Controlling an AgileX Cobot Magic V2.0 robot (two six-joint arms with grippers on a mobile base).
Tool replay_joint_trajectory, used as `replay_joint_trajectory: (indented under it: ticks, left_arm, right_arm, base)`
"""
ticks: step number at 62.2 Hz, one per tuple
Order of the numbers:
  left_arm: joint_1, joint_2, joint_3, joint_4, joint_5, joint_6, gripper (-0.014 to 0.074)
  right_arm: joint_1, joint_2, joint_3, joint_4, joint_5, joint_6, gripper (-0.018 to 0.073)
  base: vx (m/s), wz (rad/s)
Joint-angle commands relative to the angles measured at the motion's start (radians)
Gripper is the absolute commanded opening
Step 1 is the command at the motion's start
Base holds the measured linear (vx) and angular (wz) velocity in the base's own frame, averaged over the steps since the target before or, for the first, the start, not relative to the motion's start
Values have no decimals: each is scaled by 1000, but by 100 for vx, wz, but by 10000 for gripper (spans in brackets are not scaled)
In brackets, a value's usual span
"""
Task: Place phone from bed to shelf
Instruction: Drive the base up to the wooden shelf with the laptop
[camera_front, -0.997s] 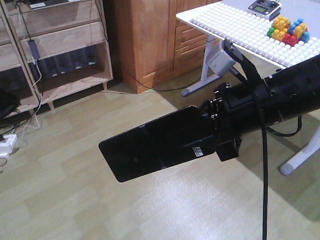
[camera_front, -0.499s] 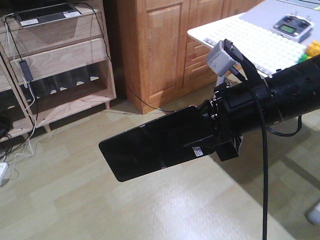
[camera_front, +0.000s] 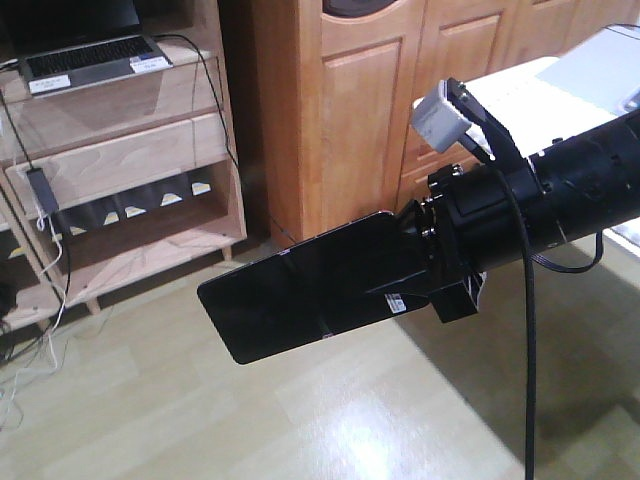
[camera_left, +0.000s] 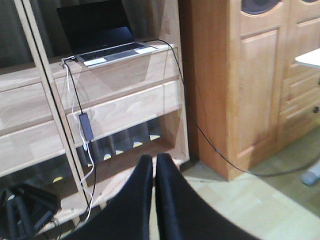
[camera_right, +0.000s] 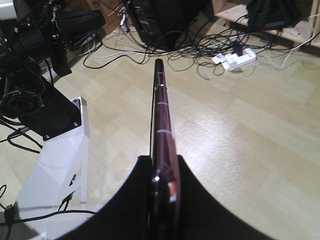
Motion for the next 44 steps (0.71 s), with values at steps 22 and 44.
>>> replay_joint_trajectory:
  ticks: [22,44]
  left_arm:
    - [-4,-13,-21,-9,-72,-6,1]
    - [-4,-13,-21,-9,-72,-6,1]
  right_arm:
    - [2,-36,-25,79,66,-7,-2]
    - [2,-36,-25,79,66,-7,-2]
  base:
    - [51,15]
    - [51,33]
